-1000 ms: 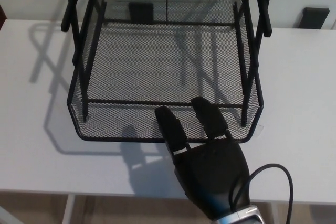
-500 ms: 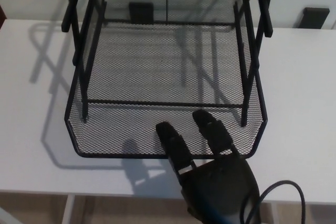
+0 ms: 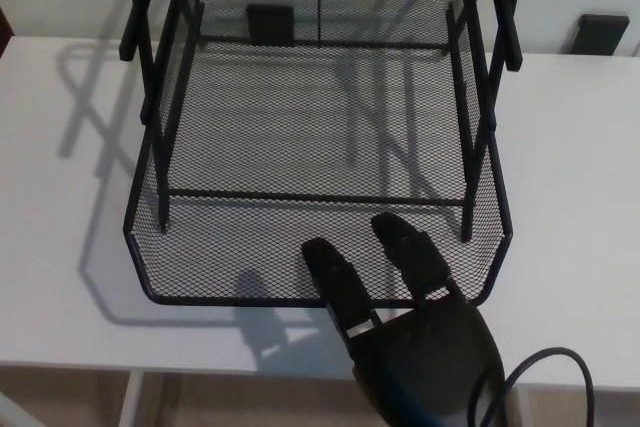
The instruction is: The robot walks towards a file tray kept in the middle of a desk and uses its right hand to grab a tray and pulls it out towards itself
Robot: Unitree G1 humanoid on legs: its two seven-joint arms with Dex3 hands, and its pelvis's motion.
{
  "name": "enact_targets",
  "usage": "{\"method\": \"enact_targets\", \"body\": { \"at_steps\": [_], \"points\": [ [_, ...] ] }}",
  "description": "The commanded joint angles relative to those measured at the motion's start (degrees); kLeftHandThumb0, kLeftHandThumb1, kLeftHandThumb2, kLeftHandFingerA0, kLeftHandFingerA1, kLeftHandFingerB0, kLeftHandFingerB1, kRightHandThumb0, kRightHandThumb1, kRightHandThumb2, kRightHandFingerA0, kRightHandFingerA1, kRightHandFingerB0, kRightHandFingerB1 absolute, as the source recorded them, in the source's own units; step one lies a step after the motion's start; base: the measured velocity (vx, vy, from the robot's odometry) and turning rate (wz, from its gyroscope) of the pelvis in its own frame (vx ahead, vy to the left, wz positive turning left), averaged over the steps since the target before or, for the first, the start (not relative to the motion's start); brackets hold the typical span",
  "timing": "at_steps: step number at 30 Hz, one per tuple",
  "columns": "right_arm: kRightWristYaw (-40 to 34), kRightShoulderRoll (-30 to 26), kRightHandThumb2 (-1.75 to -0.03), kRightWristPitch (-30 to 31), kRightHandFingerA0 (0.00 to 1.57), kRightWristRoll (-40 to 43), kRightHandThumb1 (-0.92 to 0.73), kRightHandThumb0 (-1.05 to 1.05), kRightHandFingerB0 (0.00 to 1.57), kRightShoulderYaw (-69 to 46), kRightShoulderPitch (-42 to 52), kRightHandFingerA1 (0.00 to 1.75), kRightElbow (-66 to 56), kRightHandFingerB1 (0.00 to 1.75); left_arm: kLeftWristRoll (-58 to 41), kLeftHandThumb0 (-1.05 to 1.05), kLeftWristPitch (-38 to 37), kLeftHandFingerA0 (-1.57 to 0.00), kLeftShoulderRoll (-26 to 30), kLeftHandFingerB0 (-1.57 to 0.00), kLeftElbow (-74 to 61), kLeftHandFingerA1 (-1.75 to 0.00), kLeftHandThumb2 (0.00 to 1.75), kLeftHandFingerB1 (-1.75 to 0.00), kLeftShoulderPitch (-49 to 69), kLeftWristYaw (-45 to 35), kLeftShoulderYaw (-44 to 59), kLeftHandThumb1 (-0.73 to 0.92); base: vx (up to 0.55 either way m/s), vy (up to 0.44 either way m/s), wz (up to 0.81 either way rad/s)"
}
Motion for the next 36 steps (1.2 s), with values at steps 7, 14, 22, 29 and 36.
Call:
{"method": "enact_targets", "body": {
  "at_steps": [7,14,22,29,36],
  "points": [
    [-5.50,-2.91,-0.85,2.79,0.07,-5.48,-0.12,-0.42,0.00,24.29,32.61,0.57,-6.30,0.51,1.43,-0.37,2.17,-0.58,3.03,-0.49,-1.25,-0.42,0.57,-0.39,0.25,-2.75,-0.44,0.57,0.00,0.000,0.00],
    [-8.54,-4.06,-0.79,1.51,0.10,-5.73,-0.34,-0.87,0.11,25.56,35.22,0.56,-6.82,0.49,0.43,-0.42,-0.21,-0.60,2.99,-0.49,1.25,-0.42,0.56,-0.40,-0.96,-2.76,-0.24,0.55,0.00,0.000,0.00],
    [-16.60,-6.54,-0.83,-0.92,0.13,-8.70,-0.37,-0.99,0.11,27.55,37.19,0.61,-8.88,0.53,1.23,-0.45,0.84,-0.56,2.79,-0.46,1.35,-0.52,0.71,-0.49,-1.09,-2.51,-0.71,0.47,0.00,0.000,0.00],
    [-16.06,-7.28,-0.84,-1.09,0.13,-10.99,-0.38,-0.99,0.10,29.04,38.58,0.62,-12.45,0.53,1.77,-0.48,1.33,-0.55,3.13,-0.45,0.19,-0.54,0.75,-0.50,-0.42,-2.38,-0.80,0.46,0.00,0.001,0.01],
    [-18.82,-8.78,-0.62,-3.16,0.09,-11.47,-0.67,-1.05,0.00,28.77,35.70,0.68,-18.34,0.53,2.58,-0.40,1.46,-0.60,3.24,-0.51,0.18,-0.43,0.56,-0.40,-0.65,-1.78,-1.02,0.54,0.00,0.000,0.00]
  ]
}}
